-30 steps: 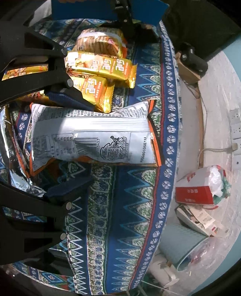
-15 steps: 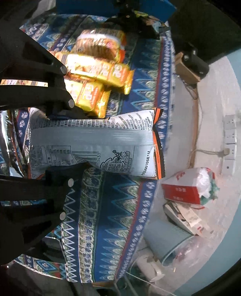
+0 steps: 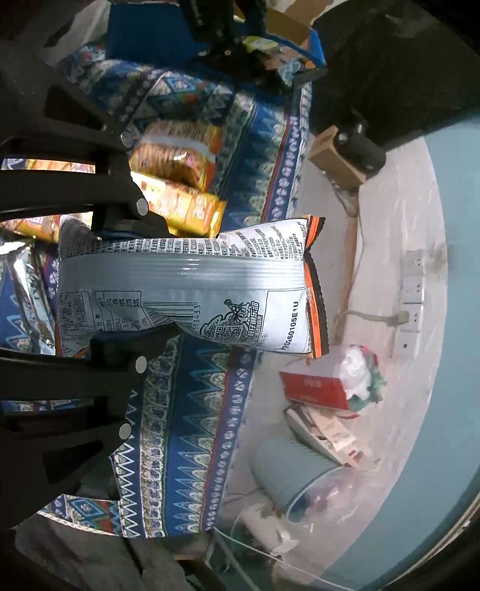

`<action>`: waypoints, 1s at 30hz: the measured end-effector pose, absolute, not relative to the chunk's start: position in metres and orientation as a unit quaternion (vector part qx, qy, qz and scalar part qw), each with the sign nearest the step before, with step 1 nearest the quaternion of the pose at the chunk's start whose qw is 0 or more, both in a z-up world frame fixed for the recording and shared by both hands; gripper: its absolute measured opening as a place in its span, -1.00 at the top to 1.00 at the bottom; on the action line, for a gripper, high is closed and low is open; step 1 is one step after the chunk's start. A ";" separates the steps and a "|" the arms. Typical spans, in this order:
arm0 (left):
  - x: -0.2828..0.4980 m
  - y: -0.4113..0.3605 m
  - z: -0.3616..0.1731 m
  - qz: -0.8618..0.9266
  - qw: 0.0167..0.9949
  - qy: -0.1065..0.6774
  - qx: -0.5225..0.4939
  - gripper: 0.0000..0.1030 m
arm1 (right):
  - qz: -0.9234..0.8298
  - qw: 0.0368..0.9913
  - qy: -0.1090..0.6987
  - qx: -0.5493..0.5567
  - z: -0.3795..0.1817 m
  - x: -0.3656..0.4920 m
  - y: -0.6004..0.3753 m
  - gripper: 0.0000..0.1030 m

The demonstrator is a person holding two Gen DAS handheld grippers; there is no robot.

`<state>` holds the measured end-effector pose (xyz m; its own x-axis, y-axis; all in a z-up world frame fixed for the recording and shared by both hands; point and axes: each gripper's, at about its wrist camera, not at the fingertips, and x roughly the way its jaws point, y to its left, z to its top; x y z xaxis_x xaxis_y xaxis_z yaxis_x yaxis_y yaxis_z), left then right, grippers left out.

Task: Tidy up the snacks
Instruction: 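Lift both bags and carry them over the cardboard box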

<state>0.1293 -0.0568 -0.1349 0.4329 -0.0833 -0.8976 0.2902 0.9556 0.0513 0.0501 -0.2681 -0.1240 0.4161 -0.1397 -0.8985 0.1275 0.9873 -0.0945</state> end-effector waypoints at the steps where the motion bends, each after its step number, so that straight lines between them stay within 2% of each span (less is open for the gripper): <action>1: 0.128 -0.057 -0.134 -0.111 0.842 0.519 0.101 -0.25 | -0.078 0.843 0.532 -0.006 -0.122 0.050 -0.267 0.36; 16: 0.102 -0.028 -0.097 -0.108 0.858 0.494 0.091 -0.25 | -0.054 0.860 0.507 -0.010 -0.096 0.050 -0.229 0.36; 30: 0.087 0.039 -0.071 -0.077 0.875 0.474 0.054 -0.25 | -0.017 0.863 0.504 -0.024 -0.096 0.066 -0.181 0.36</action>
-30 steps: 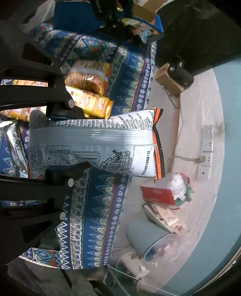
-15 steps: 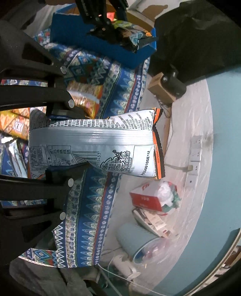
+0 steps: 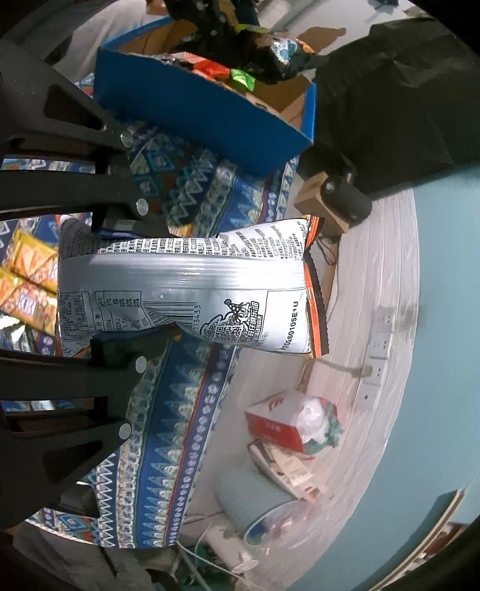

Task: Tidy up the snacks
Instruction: 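Lift both bags and carry them over the cardboard box, then open the left tool over the box while the right tool releases the white-orange bag inside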

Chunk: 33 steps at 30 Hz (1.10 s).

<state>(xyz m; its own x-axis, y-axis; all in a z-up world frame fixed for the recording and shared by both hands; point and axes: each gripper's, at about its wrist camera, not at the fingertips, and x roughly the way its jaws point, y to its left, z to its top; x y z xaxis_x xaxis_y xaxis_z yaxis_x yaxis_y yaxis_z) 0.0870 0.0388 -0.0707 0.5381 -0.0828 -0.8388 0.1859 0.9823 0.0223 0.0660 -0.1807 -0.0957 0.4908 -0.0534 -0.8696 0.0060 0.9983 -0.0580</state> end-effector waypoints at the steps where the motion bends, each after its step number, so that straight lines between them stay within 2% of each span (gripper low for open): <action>1: 0.086 0.045 -0.070 -0.073 0.876 0.474 0.051 -0.25 | -0.014 0.863 0.504 -0.025 -0.096 0.067 -0.176 0.36; 17: 0.082 0.129 -0.095 -0.008 0.866 0.501 0.015 -0.26 | 0.024 0.862 0.503 -0.046 -0.097 0.091 -0.115 0.36; 27: 0.082 0.155 -0.119 0.023 0.847 0.531 0.031 -0.27 | 0.052 0.861 0.503 -0.059 -0.096 0.107 -0.070 0.36; 28: 0.082 0.158 -0.120 0.026 0.846 0.532 0.033 -0.30 | 0.055 0.860 0.503 -0.060 -0.096 0.109 -0.066 0.36; 30: 0.081 0.162 -0.119 0.031 0.846 0.531 0.033 -0.54 | 0.063 0.860 0.503 -0.063 -0.096 0.112 -0.055 0.36; 33: 0.078 0.171 -0.115 0.037 0.849 0.526 0.029 -0.55 | 0.075 0.859 0.502 -0.064 -0.095 0.115 -0.040 0.36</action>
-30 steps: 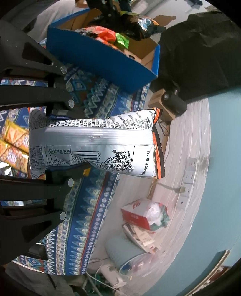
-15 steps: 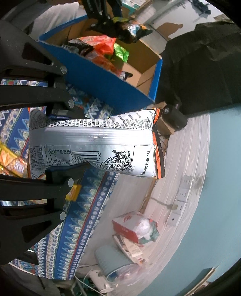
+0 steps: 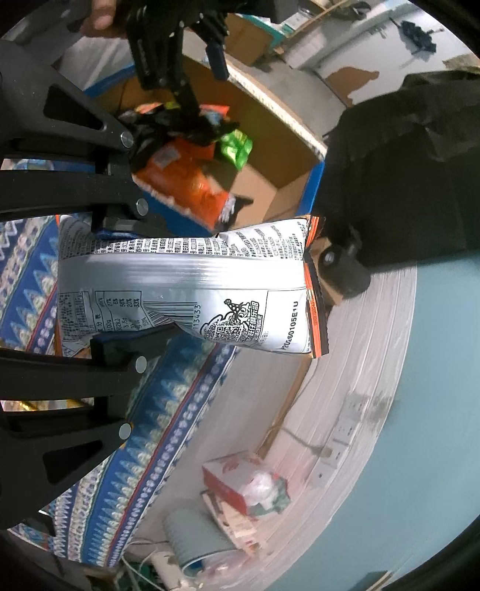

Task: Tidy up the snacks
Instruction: 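Open the left tool over the box while the right tool releases the white-orange bag inside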

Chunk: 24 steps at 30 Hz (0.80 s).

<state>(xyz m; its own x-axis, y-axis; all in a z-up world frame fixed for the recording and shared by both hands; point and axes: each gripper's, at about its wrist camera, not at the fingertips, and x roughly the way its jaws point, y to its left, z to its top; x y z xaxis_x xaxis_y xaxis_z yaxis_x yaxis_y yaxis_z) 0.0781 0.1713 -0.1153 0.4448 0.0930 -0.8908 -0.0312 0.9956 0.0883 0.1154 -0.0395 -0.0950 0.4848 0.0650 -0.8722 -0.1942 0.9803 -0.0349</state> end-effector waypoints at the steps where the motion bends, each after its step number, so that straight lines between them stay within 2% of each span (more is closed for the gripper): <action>1: 0.077 0.174 -0.114 0.038 0.850 0.525 0.028 -0.55 | 0.078 0.859 0.502 -0.065 -0.095 0.115 -0.036 0.36; 24: 0.058 0.232 -0.094 0.066 0.855 0.515 -0.010 -0.55 | 0.152 0.839 0.513 -0.098 -0.114 0.136 0.075 0.34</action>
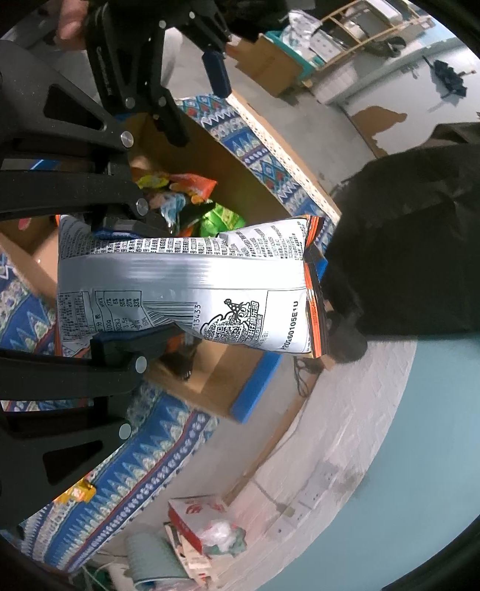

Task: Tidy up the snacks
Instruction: 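Open the left tool over the box while the right tool releases the white-orange bag inside, then grasp the striped chip bag with the left tool while the right tool grasps the silver foil bag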

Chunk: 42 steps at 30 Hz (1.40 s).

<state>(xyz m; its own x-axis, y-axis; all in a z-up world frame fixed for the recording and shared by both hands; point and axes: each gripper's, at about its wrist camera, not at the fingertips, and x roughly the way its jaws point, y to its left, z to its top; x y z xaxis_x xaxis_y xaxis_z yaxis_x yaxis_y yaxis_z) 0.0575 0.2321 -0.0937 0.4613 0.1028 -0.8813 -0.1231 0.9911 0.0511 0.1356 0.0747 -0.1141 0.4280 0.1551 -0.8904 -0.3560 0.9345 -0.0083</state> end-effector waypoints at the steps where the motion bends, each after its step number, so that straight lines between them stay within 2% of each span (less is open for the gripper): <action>1: 0.057 0.233 -0.092 0.068 0.855 0.514 -0.012 -0.55 | 0.154 0.838 0.514 -0.098 -0.116 0.136 0.076 0.34; 2: 0.057 0.234 -0.091 0.068 0.855 0.513 -0.014 -0.55 | 0.155 0.837 0.516 -0.093 -0.118 0.137 0.076 0.29; 5: 0.058 0.232 -0.086 0.064 0.859 0.508 -0.019 -0.56 | 0.149 0.841 0.515 -0.077 -0.115 0.136 0.070 -0.07; 12: 0.058 0.215 -0.082 0.043 0.860 0.508 -0.014 -0.57 | 0.138 0.851 0.501 -0.077 -0.098 0.124 0.056 -0.25; 26: 0.045 0.165 -0.062 -0.002 0.872 0.489 0.021 -0.57 | 0.091 0.864 0.476 -0.137 -0.073 0.077 0.027 -0.35; 42: 0.033 0.087 -0.063 -0.049 0.866 0.489 0.094 -0.57 | 0.053 0.865 0.481 -0.129 -0.061 0.029 -0.040 -0.37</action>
